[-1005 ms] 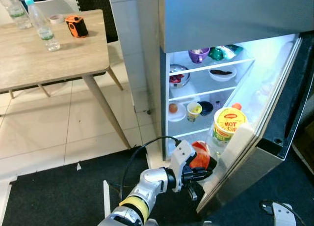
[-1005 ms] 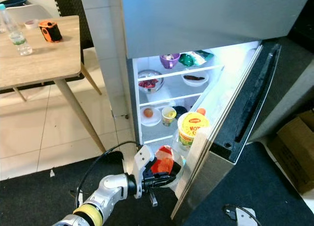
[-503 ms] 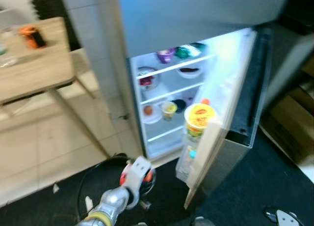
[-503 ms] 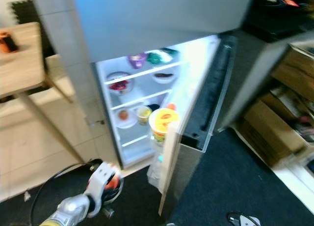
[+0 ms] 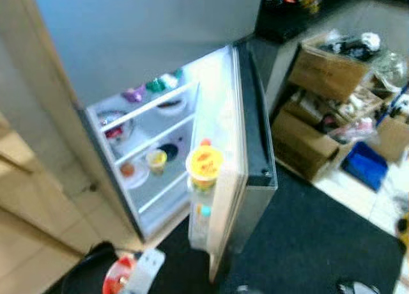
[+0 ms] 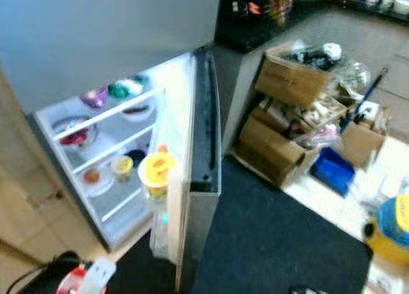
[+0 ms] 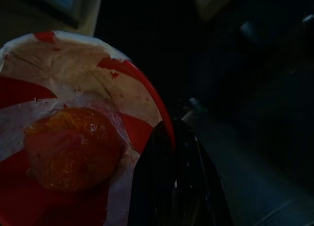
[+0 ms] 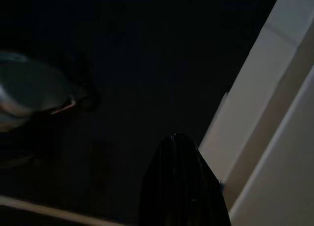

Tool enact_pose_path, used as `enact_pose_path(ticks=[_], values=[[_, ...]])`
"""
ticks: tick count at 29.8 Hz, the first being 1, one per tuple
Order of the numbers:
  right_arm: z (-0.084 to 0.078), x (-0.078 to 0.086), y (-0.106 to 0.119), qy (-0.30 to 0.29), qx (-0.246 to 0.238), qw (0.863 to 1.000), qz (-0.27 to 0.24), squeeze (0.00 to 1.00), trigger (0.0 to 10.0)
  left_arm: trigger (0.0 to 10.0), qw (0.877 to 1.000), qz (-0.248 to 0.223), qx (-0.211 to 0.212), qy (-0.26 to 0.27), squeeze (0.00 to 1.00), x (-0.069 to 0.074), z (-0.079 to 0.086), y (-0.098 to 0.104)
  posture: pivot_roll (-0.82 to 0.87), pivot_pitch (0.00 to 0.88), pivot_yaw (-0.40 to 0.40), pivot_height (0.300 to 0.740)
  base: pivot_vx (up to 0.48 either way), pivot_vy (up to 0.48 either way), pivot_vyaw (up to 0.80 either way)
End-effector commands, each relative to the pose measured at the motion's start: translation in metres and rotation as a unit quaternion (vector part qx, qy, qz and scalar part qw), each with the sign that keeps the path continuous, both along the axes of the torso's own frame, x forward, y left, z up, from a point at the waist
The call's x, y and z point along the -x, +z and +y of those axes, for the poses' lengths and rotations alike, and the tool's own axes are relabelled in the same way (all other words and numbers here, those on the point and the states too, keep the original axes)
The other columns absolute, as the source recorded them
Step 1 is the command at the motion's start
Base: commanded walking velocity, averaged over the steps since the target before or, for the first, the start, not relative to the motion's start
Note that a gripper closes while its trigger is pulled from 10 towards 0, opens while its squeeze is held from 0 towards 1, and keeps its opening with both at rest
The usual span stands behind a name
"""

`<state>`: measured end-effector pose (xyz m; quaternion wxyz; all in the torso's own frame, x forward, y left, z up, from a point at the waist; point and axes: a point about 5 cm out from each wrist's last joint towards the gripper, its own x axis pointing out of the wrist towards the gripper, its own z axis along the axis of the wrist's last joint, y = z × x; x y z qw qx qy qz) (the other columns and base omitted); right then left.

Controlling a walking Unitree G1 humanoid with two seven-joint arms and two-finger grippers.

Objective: Restocking fridge

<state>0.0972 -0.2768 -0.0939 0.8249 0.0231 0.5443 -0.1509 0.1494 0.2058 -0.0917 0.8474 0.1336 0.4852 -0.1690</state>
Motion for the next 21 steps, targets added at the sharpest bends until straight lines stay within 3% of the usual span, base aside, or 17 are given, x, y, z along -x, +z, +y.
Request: enact_pose_path(ticks=[1, 9, 13, 17, 21], values=[[-0.002, 0.001, 0.000, -0.006, -0.001, 1.000, 0.001, 0.00, 10.0, 10.0, 1.000, 0.007, -0.016, -0.006, 0.00, 0.004, 0.003, -0.001, -0.03, 0.067, 0.006, 0.740, 0.000, 0.000, -0.77], [0.001, 0.000, 0.000, -0.003, -0.004, 1.000, -0.001, 0.00, 10.0, 10.0, 1.000, 0.000, -0.031, -0.001, 0.00, 0.004, 0.000, -0.002, -0.03, 0.065, 0.007, 0.740, 0.000, 0.000, -0.77], [0.003, -0.001, 0.000, -0.003, -0.008, 1.000, -0.007, 0.00, 10.0, 10.0, 0.999, -0.021, -0.040, 0.023, 0.00, -0.005, 0.003, 0.001, -0.03, 0.065, 0.007, 0.740, 0.000, 0.000, 0.00], [0.003, -0.003, 0.000, 0.002, -0.010, 1.000, -0.015, 0.00, 10.0, 10.0, 0.995, -0.069, -0.042, 0.062, 0.00, -0.031, 0.007, 0.013, -0.03, 0.062, 0.004, 0.740, 0.000, 0.000, 0.00], [0.003, -0.004, 0.000, 0.005, -0.011, 1.000, -0.015, 0.00, 10.0, 10.0, 0.992, -0.102, -0.041, 0.062, 0.00, -0.051, 0.005, 0.023, -0.03, 0.062, 0.004, 0.740, 0.000, -0.472, 0.00]])
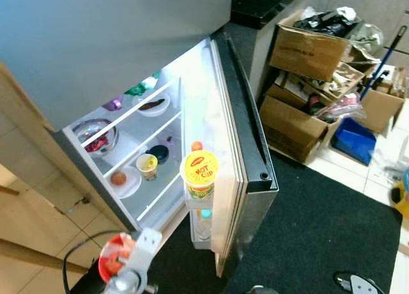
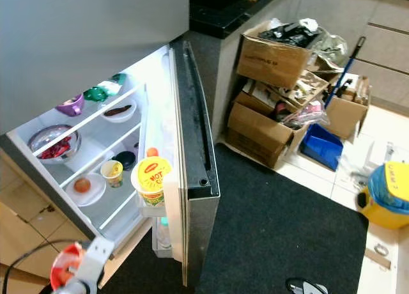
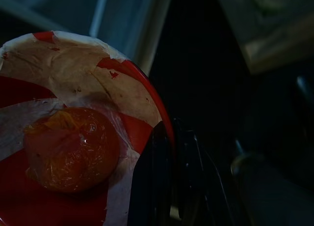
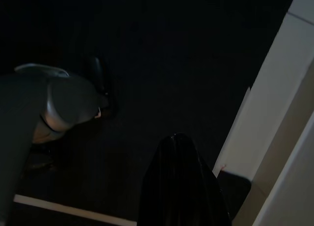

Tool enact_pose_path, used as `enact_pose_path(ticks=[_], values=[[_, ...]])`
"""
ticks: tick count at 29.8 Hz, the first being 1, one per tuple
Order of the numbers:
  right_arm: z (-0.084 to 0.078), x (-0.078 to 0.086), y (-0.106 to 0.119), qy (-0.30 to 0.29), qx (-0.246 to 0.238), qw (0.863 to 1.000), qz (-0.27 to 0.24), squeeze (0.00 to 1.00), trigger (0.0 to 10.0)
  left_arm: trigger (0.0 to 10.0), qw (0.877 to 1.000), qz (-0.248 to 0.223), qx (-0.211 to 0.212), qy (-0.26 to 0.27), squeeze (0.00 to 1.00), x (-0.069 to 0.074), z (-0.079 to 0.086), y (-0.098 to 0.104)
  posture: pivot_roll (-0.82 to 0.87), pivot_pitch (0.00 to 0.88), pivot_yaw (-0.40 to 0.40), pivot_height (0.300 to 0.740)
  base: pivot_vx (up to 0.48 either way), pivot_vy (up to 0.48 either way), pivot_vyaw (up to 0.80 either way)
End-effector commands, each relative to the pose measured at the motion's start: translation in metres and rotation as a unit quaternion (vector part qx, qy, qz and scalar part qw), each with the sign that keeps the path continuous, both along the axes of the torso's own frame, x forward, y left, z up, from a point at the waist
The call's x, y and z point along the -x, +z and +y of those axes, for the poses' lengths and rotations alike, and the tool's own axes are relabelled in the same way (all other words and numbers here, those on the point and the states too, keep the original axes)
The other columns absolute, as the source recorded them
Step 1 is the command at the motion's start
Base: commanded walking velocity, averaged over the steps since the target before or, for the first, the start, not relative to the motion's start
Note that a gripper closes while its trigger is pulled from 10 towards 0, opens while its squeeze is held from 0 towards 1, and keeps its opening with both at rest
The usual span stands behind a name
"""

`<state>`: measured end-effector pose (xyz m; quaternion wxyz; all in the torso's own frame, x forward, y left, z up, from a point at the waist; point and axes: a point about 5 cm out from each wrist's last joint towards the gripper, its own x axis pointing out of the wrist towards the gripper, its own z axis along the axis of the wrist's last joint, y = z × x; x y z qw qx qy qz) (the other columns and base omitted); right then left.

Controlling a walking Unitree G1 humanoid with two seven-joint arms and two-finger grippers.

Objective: Restocking fridge

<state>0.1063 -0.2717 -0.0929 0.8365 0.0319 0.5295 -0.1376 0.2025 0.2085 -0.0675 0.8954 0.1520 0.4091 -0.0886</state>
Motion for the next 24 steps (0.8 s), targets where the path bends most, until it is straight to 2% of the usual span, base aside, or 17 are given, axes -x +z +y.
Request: enact_pose_path(ticks=[1, 2, 4, 7, 9, 10, 11, 14, 15, 18, 19, 21, 22, 23, 24], values=[[-0.002, 0.005, -0.001, -0.003, 0.001, 1.000, 0.005, 0.00, 10.0, 10.0, 1.000, -0.001, -0.005, 0.006, 0.00, 0.002, 0.002, -0.001, -0.03, 0.062, 0.004, 0.740, 0.000, -0.472, 0.00], [-0.002, 0.005, -0.001, -0.002, 0.001, 1.000, 0.004, 0.00, 10.0, 10.0, 1.000, -0.014, -0.001, 0.007, 0.00, -0.004, 0.001, 0.003, -0.03, 0.059, 0.003, 0.740, 0.000, -0.469, 0.00], [-0.002, 0.005, -0.001, -0.002, 0.001, 1.000, 0.004, 0.00, 10.0, 10.0, 1.000, -0.014, -0.001, 0.007, 0.00, -0.004, 0.001, 0.003, -0.03, 0.059, 0.003, 0.740, 0.000, -0.469, 0.00], [-0.002, 0.003, 0.000, 0.001, 0.001, 1.000, 0.001, 0.00, 10.0, 10.0, 0.998, -0.064, 0.014, 0.019, 0.00, -0.030, -0.004, 0.019, -0.03, 0.057, 0.005, 0.740, 0.000, 0.000, 0.00], [-0.002, 0.003, 0.000, 0.001, 0.001, 1.000, 0.001, 0.00, 10.0, 10.0, 0.998, -0.064, 0.014, 0.019, 0.00, -0.030, -0.004, 0.019, -0.03, 0.057, 0.005, 0.740, 0.000, 0.000, 0.00], [-0.002, 0.003, 0.000, 0.002, 0.001, 1.000, 0.002, 0.00, 10.0, 10.0, 0.995, -0.091, 0.018, 0.020, 0.00, -0.044, -0.005, 0.029, -0.03, 0.061, 0.004, 0.740, 0.000, 0.000, 0.00], [-0.002, 0.003, 0.000, 0.002, 0.001, 1.000, 0.002, 0.00, 10.0, 10.0, 0.995, -0.091, 0.018, 0.020, 0.00, -0.044, -0.005, 0.029, -0.03, 0.061, 0.004, 0.740, 0.000, 0.000, 0.00], [-0.001, 0.004, -0.001, 0.004, 0.001, 1.000, 0.004, 0.00, 10.0, 10.0, 0.988, -0.149, 0.023, 0.029, 0.00, -0.068, -0.004, 0.050, -0.03, 0.063, 0.004, 0.740, 0.000, 0.000, 0.00], [-0.001, 0.004, -0.001, 0.004, 0.001, 1.000, 0.004, 0.00, 10.0, 10.0, 0.988, -0.149, 0.023, 0.029, 0.00, -0.068, -0.004, 0.050, -0.03, 0.063, 0.004, 0.740, 0.000, 0.000, 0.00], [-0.001, 0.006, -0.001, 0.004, 0.001, 1.000, 0.006, 0.00, 10.0, 10.0, 0.977, -0.207, 0.028, 0.043, 0.00, -0.089, 0.000, 0.073, -0.03, 0.065, 0.005, 0.740, 0.000, 0.000, 0.00], [-0.001, 0.006, -0.001, 0.004, 0.001, 1.000, 0.006, 0.00, 10.0, 10.0, 0.977, -0.207, 0.028, 0.043, 0.00, -0.089, 0.000, 0.073, -0.03, 0.065, 0.005, 0.740, 0.000, 0.000, 0.00], [-0.001, 0.007, -0.001, 0.004, 0.001, 1.000, 0.007, 0.00, 10.0, 10.0, 0.969, -0.239, 0.036, 0.055, 0.00, -0.100, 0.003, 0.086, -0.03, 0.065, 0.005, 0.740, 0.000, 0.000, 0.00], [-0.001, 0.007, -0.001, 0.004, 0.001, 1.000, 0.007, 0.00, 10.0, 10.0, 0.964, -0.255, 0.053, 0.061, 0.00, -0.106, 0.002, 0.093, -0.03, 0.065, 0.005, 0.740, 0.000, 0.000, 0.00], [-0.001, 0.007, -0.001, 0.004, 0.001, 1.000, 0.007, 0.00, 10.0, 10.0, 0.964, -0.255, 0.053, 0.061, 0.00, -0.106, 0.002, 0.093, -0.03, 0.065, 0.005, 0.740, 0.000, 0.000, 0.00], [-0.001, 0.007, -0.001, 0.005, 0.001, 1.000, 0.008, 0.00, 10.0, 10.0, 0.958, -0.267, 0.085, 0.057, 0.00, -0.112, -0.003, 0.100, -0.03, 0.065, 0.005, 0.740, 0.000, 0.000, 0.00]])
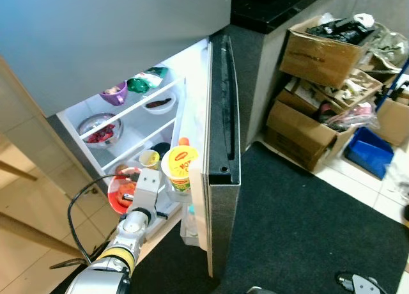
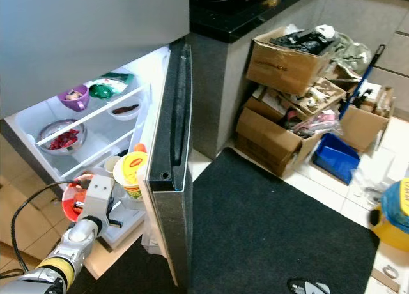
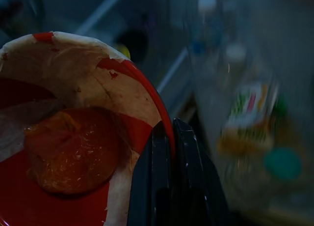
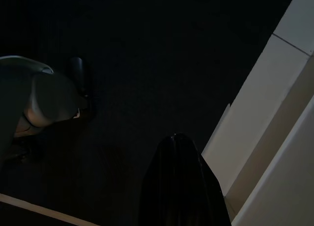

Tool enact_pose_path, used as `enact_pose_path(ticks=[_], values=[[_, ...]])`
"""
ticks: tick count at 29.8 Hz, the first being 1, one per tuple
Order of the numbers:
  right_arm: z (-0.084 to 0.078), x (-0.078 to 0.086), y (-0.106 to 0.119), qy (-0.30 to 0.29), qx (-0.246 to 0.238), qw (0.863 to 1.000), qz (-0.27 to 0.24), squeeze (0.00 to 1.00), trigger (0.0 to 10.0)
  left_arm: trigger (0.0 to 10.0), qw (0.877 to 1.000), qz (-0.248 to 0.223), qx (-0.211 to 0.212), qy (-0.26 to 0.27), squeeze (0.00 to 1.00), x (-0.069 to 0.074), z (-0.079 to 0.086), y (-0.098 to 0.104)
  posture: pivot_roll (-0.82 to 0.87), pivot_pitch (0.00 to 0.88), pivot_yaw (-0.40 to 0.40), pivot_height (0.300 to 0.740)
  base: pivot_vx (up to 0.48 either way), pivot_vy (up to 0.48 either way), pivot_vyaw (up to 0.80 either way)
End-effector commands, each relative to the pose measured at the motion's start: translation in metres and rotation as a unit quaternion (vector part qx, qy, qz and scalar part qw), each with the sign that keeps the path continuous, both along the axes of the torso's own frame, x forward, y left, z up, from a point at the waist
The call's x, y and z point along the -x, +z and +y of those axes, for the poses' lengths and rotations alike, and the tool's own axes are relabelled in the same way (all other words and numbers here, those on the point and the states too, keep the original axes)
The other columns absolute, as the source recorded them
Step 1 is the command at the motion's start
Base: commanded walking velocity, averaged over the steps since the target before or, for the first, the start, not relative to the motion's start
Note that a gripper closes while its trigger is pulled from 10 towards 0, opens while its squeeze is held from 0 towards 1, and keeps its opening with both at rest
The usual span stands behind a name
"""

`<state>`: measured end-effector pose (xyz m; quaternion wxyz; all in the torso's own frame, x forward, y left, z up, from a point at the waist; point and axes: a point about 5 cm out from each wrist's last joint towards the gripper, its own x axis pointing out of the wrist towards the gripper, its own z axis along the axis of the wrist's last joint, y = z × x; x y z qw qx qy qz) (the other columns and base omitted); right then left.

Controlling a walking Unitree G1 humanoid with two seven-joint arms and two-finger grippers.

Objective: Restocking fridge

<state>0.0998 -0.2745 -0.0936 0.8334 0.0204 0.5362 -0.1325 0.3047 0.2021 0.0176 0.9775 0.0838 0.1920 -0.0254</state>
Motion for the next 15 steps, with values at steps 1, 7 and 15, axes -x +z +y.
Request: enact_pose_path(ticks=[1, 7, 15], values=[[0.002, 0.001, -0.001, -0.005, -0.004, 1.000, -0.001, 0.00, 10.0, 10.0, 0.999, -0.038, 0.015, -0.003, 0.00, -0.010, 0.003, 0.015, -0.03, 0.065, 0.005, 0.740, 0.000, 0.000, 0.00], [0.001, -0.001, 0.000, -0.003, -0.002, 1.000, -0.001, 0.00, 10.0, 10.0, 0.968, -0.082, 0.153, -0.180, 0.00, -0.017, -0.057, 0.032, -0.03, 0.066, 0.003, 0.740, 0.000, 0.000, 0.00], [0.000, -0.002, 0.000, -0.003, 0.001, 1.000, -0.003, 0.00, 10.0, 10.0, 0.916, -0.034, 0.189, -0.352, 0.00, 0.007, -0.116, 0.020, -0.03, 0.062, 0.001, 0.740, 0.000, 0.000, 0.00]])
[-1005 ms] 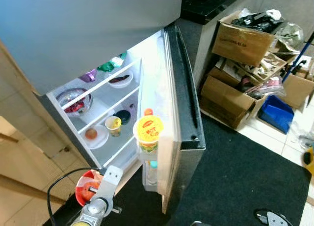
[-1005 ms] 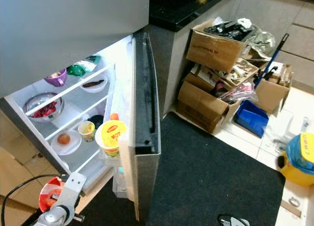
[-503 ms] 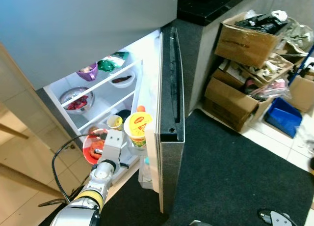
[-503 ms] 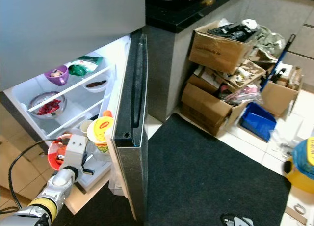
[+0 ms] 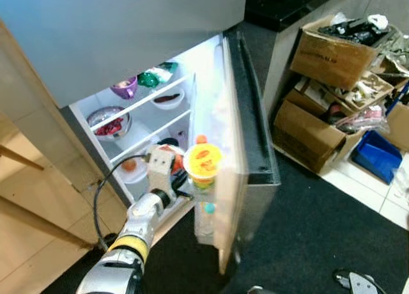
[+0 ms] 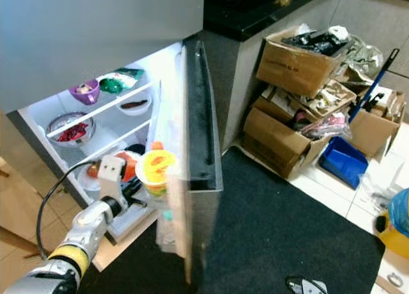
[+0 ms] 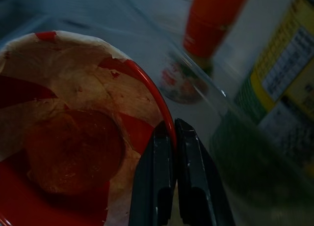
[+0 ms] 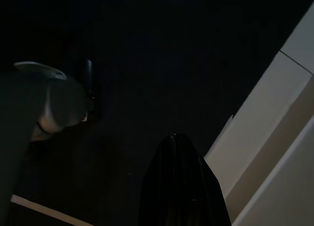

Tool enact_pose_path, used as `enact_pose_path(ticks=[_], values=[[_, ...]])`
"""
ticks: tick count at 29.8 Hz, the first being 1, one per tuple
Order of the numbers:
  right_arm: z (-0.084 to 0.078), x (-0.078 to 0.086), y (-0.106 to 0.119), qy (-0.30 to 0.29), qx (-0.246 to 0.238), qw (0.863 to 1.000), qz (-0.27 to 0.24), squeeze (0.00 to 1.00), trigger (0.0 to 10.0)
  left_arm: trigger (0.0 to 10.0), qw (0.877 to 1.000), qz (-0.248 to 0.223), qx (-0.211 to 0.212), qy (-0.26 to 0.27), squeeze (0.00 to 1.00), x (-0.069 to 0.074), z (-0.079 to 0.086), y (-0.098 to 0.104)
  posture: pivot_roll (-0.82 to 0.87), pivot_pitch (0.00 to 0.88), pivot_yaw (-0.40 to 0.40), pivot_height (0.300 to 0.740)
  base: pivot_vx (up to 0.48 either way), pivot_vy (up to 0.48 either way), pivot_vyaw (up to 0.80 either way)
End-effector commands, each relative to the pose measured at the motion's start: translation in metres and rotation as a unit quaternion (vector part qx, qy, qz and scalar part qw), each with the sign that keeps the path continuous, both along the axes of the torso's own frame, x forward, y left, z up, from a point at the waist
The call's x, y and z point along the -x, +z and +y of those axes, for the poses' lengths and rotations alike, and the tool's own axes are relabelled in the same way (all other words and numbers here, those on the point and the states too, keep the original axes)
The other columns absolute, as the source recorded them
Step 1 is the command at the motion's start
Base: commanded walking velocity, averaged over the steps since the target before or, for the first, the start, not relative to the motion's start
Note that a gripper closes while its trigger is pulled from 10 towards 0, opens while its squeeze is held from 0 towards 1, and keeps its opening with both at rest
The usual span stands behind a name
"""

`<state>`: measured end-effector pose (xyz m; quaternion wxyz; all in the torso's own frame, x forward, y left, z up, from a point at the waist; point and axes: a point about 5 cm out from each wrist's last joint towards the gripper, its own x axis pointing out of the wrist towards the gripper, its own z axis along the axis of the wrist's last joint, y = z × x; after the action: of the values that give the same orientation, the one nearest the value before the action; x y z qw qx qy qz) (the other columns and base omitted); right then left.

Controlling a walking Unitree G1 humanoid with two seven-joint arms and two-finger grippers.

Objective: Restocking fridge

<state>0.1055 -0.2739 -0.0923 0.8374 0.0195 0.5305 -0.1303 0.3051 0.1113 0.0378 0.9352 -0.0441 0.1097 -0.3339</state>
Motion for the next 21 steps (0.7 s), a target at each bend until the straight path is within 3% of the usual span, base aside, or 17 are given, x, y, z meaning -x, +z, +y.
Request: enact_pose_path(ticks=[1, 6, 14, 15, 16, 21], values=[[0.000, 0.004, -0.001, -0.006, 0.000, 1.000, 0.004, 0.00, 10.0, 10.0, 0.997, -0.002, 0.004, -0.072, 0.00, 0.008, -0.026, 0.000, -0.03, 0.062, 0.001, 0.740, 0.000, 0.000, 0.00], [0.000, 0.004, -0.001, -0.007, 0.000, 1.000, 0.003, 0.00, 10.0, 10.0, 0.992, 0.032, -0.003, -0.120, 0.00, 0.025, -0.034, -0.017, -0.04, 0.062, 0.001, 0.740, 0.000, 0.000, 0.00], [0.001, 0.003, -0.001, -0.011, -0.005, 1.000, -0.001, 0.00, 10.0, 10.0, 0.991, 0.078, -0.054, -0.098, 0.00, 0.040, -0.014, -0.041, -0.03, 0.062, 0.002, 0.740, 0.000, 0.000, 0.00], [0.003, 0.002, -0.001, -0.011, -0.014, 1.000, -0.010, 0.00, 10.0, 10.0, 0.988, 0.100, -0.102, -0.055, 0.00, 0.046, 0.003, -0.054, -0.03, 0.062, 0.006, 0.740, 0.000, 0.000, 0.00], [0.003, 0.002, -0.001, -0.011, -0.014, 1.000, -0.010, 0.00, 10.0, 10.0, 0.988, 0.100, -0.102, -0.055, 0.00, 0.046, 0.003, -0.054, -0.03, 0.062, 0.006, 0.740, 0.000, 0.000, 0.00], [0.009, -0.005, 0.000, 0.023, -0.024, 0.999, -0.030, 0.00, 10.0, 10.0, 0.965, 0.163, -0.196, 0.060, 0.00, 0.070, 0.047, -0.083, -0.03, 0.056, 0.007, 0.740, 0.000, 0.000, 0.00]])
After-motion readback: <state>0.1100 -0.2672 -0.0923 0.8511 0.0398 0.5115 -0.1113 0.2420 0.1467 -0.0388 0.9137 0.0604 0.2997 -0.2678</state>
